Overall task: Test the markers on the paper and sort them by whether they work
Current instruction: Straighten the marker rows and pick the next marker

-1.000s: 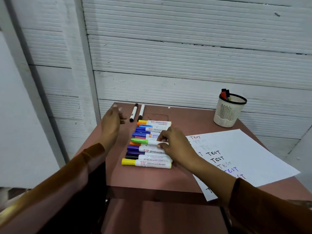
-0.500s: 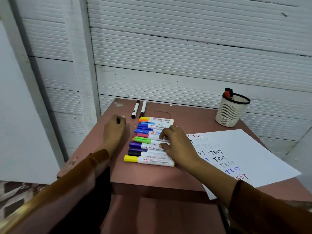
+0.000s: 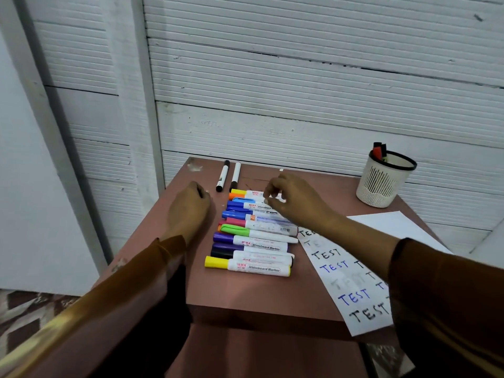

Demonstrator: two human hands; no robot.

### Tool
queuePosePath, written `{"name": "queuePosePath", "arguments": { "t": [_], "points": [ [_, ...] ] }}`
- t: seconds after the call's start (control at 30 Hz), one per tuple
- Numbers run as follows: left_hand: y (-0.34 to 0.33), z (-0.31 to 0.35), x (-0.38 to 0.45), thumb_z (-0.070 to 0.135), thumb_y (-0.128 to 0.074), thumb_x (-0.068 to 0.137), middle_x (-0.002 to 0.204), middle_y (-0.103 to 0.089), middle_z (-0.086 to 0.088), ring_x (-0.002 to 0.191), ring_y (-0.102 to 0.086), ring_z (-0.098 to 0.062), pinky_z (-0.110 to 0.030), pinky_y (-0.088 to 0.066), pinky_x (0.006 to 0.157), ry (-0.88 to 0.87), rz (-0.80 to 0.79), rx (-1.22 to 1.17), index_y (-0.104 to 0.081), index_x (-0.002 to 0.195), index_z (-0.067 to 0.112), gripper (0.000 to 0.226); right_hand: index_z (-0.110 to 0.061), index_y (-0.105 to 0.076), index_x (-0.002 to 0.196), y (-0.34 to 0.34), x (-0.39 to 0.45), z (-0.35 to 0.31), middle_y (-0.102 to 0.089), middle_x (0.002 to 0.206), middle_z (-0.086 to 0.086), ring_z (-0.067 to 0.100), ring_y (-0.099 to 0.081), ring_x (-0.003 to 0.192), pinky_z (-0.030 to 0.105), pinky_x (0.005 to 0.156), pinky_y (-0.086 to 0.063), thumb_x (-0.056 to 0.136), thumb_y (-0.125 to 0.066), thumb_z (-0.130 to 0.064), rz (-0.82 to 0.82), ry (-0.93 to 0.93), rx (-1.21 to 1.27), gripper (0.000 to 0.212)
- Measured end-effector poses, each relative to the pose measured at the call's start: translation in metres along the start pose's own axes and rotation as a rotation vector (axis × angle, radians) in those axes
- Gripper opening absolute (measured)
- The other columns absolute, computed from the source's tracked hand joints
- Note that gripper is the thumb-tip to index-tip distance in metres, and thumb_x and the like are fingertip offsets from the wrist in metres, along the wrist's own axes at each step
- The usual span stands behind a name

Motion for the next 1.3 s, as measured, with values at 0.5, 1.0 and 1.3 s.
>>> {"name": "queuePosePath", "arguments": {
  "t": [0.5, 1.0, 1.3],
  "points": [
    [-0.009, -0.005, 0.004, 0.024, -0.041, 0.097, 0.083, -0.048, -0.001, 0.075, -0.045, -0.016, -0.029, -0.032, 0.066, -0.041, 0.001, 0.084, -0.043, 0.092, 0.016, 0.010, -0.013, -0.051, 0.128, -0.061, 0.095, 0.009, -0.056, 0.128, 0.012, 0.025, -0.049, 0.109, 0.032, 0.088, -0.036, 0.100, -0.030, -0.041, -0.354, -0.108, 0.095, 0.045],
    [-0.009, -0.008, 0.006, 0.026, -0.042, 0.096, 0.083, -0.051, -0.001, 0.075, -0.048, -0.018, -0.029, -0.034, 0.066, -0.022, 0.006, 0.069, -0.047, 0.093, 0.014, 0.013, -0.003, -0.066, 0.101, -0.069, 0.101, 0.021, -0.066, 0.105, 0.016, 0.029, -0.058, 0.092, 0.025, 0.068, -0.042, 0.099, -0.042, -0.033, -0.196, -0.310, 0.281, 0.038],
    [-0.004, -0.008, 0.003, 0.022, -0.047, 0.094, 0.082, -0.052, -0.002, 0.076, -0.048, -0.016, -0.027, -0.032, 0.066, 0.005, 0.016, -0.031, -0.053, 0.094, 0.011, 0.012, -0.011, -0.061, 0.079, -0.033, 0.058, 0.041, -0.060, 0.073, 0.001, 0.000, -0.055, 0.049, 0.005, 0.040, -0.036, 0.087, -0.064, -0.012, 0.199, -0.506, 0.722, 0.009]
  ]
}}
Point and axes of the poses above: each hand's wrist, its own x-axis towards the middle knuckle, its own y-axis out of the back of the hand, z = x × y, the point moved 6 cm from there along x, towards the middle knuckle
